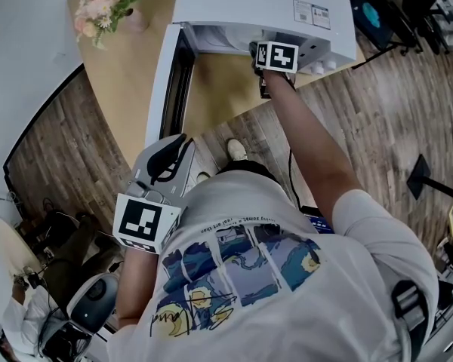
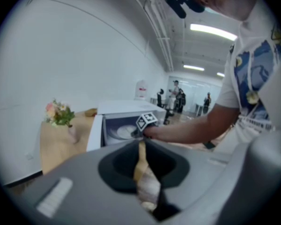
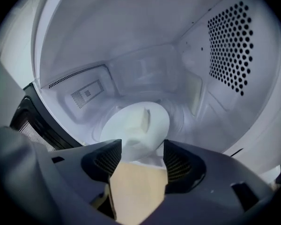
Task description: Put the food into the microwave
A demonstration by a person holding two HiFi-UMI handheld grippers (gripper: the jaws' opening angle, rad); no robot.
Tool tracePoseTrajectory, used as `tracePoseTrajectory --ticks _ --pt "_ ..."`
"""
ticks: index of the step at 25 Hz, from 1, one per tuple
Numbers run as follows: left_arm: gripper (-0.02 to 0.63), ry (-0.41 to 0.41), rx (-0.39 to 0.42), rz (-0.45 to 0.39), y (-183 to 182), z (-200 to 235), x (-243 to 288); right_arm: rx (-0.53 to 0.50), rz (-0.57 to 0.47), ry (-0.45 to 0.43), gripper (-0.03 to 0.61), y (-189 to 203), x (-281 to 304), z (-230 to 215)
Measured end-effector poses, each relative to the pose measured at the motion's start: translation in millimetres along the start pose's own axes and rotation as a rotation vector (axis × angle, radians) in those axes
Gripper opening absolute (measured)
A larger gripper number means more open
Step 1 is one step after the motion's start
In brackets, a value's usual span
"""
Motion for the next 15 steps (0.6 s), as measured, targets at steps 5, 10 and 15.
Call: tracePoseTrajectory --ticks 5,10,15 --pt "0.051 -0.002 -0.002 -0.001 0 2 -2 0.043 -0.015 -0.004 0.241 7 2 -5" --pt "0.052 -0.007 -0.008 -0.005 2 4 -4 0.057 -0.079 -0.007 0.242 3 -6 -6" --pt "0.052 0.006 -0.005 -0.019 4 3 -8 0.056 -0.119 -0.019 0.241 9 -23 -5"
Point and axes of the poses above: the fingertips, and each gripper's own axes: x forward along the fingers, z to its left, y out of its underside, the point moved 4 cm from there along -x, backward along the fingers, and after that the axes turned 9 degrees about z, right-handed, at the moved point
